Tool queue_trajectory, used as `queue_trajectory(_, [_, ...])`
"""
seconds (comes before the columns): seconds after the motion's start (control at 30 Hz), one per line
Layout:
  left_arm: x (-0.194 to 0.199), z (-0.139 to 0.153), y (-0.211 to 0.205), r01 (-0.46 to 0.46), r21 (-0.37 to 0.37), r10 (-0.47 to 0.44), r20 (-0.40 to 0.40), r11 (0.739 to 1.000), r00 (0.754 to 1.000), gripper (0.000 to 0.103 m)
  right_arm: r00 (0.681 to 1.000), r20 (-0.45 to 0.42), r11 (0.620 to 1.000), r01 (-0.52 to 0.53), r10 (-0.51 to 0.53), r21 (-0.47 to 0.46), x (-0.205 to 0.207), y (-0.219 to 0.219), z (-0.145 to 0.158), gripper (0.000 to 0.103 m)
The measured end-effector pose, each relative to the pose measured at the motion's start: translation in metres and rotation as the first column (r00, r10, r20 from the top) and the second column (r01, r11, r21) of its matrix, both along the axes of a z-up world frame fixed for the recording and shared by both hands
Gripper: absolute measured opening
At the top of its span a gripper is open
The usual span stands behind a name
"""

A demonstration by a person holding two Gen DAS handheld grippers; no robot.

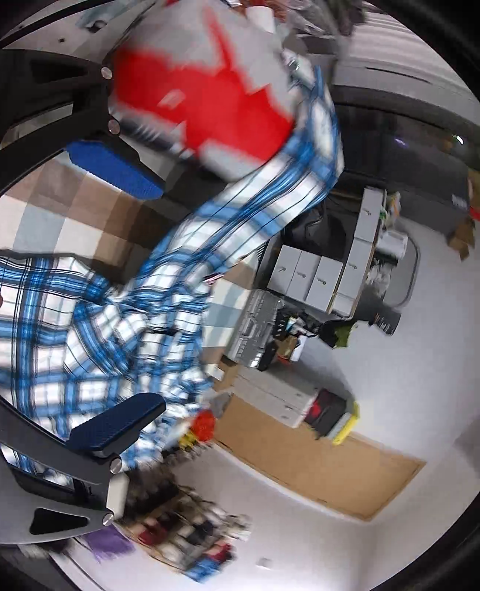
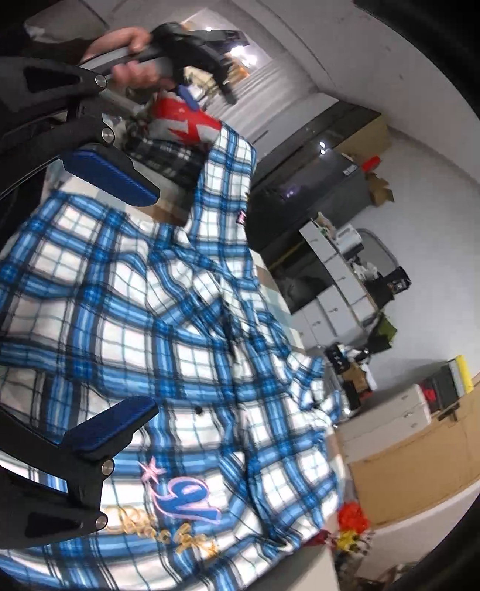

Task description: Fold large clothes

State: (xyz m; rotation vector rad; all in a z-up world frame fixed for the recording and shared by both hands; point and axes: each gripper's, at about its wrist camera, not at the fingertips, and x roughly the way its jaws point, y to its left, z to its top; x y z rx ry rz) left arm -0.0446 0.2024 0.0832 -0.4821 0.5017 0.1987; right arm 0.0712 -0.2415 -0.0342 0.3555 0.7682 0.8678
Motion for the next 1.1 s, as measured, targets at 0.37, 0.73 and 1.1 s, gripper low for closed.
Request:
queue_trajectory(0.37, [0.001,0.029,0.136,-0.092,-0.175,0.073,-0.116,0.98,0.991,0.102,0.997,-0.024,0.997,-0.079,0.079,0.0,-0.013,0.015,-0.007,0.103])
queue_trajectory(0.73, [0.003,-0.027,0.2,-0.054,-0.536,0.041,-0.037,0.843,0.999,0.102,0.99,-0.074,0.993,-0.12,0.121,0.024,-0.007,0.018,-0.015,0.103])
queue_trajectory(1.1, [0.016,-0.03,0.225,-0.054,-0.537,0.042,-0.035,0.842,0.999,0.102,0.98,-0.154,0.992,-0.119,0.124,0.042,0.004,0.021,-0.03,0.103])
